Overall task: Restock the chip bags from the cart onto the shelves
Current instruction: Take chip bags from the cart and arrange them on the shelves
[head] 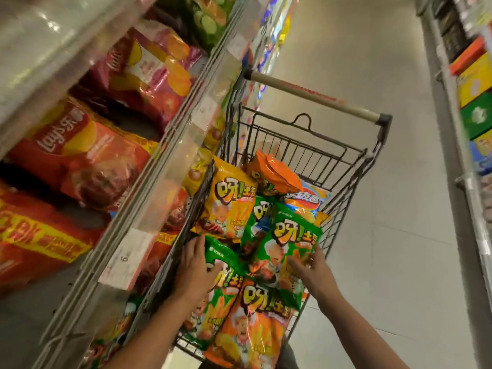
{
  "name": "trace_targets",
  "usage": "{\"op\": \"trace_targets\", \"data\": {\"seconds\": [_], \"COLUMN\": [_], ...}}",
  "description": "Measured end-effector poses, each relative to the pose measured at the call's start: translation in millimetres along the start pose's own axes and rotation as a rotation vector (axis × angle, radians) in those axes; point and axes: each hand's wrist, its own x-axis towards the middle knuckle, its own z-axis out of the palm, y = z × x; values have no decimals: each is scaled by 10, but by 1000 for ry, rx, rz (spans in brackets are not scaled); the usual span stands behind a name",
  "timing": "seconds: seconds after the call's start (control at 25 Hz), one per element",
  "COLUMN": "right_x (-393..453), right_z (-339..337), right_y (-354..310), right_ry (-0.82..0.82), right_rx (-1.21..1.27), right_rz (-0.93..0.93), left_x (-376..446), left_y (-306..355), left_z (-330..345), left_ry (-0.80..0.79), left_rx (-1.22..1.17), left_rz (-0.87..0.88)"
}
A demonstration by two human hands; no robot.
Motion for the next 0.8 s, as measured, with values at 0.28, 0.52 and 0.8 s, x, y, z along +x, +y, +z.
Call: {"op": "trace_targets", "data": {"seconds": [0.28, 0.52, 0.8], "right_x": [695, 768, 748], "right_z": [58, 55, 110], "right_y": [171, 255, 336], "right_ry": [-4, -155, -259], "right_rx": [335, 550, 523], "right_rz": [314, 520, 540], "left_x": [1042, 1470, 1055], "left_y": [847, 909, 913], "left_z": [-184, -78, -237], "left_ry": [164, 133, 222], "left_rx": [-5, -54, -75], "left_rz": [-119, -198, -96]}}
